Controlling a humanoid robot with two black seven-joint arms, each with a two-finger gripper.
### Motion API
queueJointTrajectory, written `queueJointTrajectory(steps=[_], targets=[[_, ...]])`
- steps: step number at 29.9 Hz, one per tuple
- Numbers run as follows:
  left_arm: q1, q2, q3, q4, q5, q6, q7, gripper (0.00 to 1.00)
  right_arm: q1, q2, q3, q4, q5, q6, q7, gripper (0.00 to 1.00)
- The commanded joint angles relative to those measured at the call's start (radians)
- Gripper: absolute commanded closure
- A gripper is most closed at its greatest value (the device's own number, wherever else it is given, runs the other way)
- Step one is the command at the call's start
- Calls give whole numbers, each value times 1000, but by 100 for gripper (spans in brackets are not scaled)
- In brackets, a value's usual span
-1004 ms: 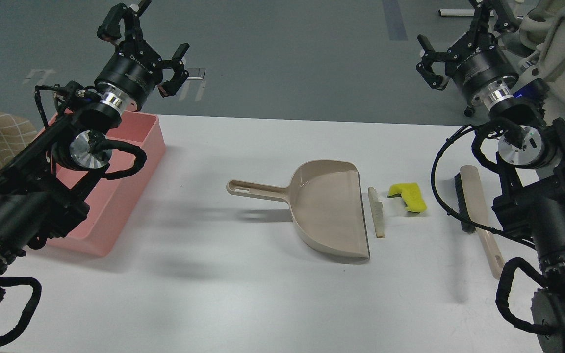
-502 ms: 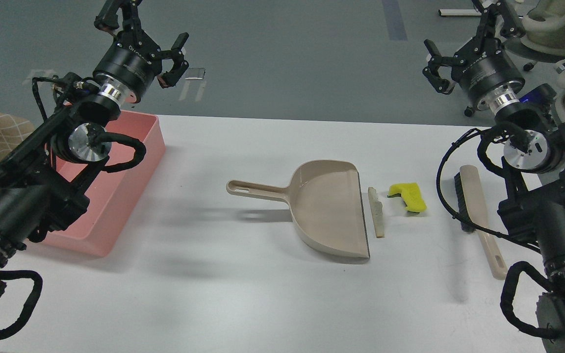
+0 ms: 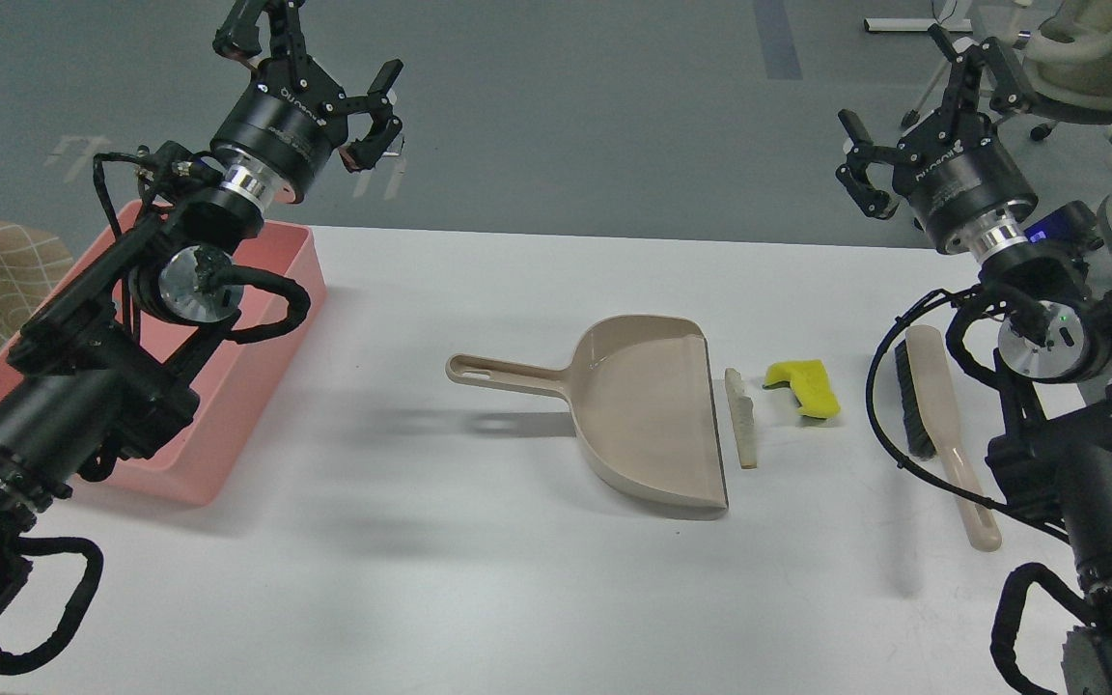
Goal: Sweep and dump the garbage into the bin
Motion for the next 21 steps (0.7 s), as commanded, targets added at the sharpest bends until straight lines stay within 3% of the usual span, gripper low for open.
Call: queueJointTrajectory(steps=[1,7,14,21], targets=[[60,41,-17,-90,-2,10,-5,2,-114,-52,4,123,1,4,-2,0],[198,160,-49,-214,-8,10,-2,2,-286,-111,65,270,49,6,-3,0],[483,430,-106,-478,-2,-62,-7,2,-442,-116,98,407,73,4,-2,0],[746,516,-201,-683,118,-63,-8,2,-516,-93,105,462,73,4,0,0]])
